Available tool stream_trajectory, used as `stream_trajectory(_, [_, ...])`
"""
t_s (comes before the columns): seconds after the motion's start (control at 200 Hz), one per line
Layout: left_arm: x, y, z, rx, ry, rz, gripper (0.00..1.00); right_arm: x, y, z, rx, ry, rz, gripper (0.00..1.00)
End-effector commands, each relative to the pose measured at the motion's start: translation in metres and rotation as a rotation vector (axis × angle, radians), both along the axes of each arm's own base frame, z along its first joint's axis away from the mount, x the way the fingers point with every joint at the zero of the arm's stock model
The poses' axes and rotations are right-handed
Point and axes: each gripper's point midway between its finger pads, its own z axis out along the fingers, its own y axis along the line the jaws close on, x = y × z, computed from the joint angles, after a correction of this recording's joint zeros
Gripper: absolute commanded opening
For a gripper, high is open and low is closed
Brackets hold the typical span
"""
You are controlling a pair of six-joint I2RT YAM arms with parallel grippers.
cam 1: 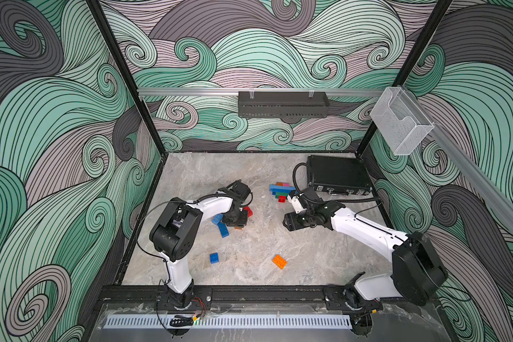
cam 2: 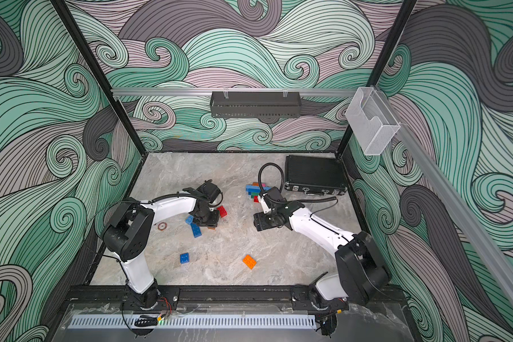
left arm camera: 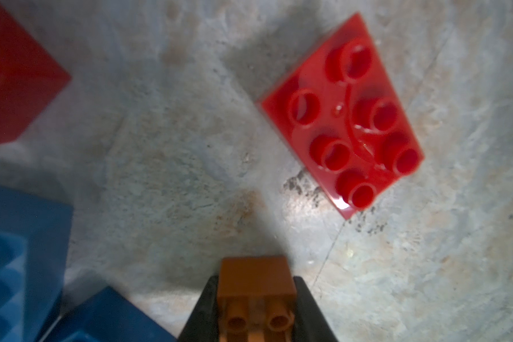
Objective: Assemble a heart with lego
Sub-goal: Pick up the lego brick from the center of the board.
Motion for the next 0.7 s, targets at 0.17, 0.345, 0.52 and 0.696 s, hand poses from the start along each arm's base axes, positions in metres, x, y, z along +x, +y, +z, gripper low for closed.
stream_trajectory(0.17, [-0.02, 0.0, 0.015, 0.036, 0.032, 0.096, 0.26, -0.002, 0.003, 0.004, 0.025, 0.001, 0.023, 0.73])
stream_trajectory(0.345, [-0.035, -0.013, 0.018, 0.011, 0.052, 0.169, 0.26, -0.007, 0.002, 0.009, 0.034, -0.007, 0.034, 0.73])
stream_trajectory(0.52, [-0.054, -0.027, 0.017, -0.004, 0.077, 0.21, 0.26, -0.014, -0.002, 0.013, 0.041, -0.02, 0.041, 0.73])
stream_trajectory(0.696, [-0.062, -0.039, 0.015, 0.019, 0.056, 0.214, 0.26, -0.019, -0.006, 0.017, 0.051, -0.037, 0.042, 0.73])
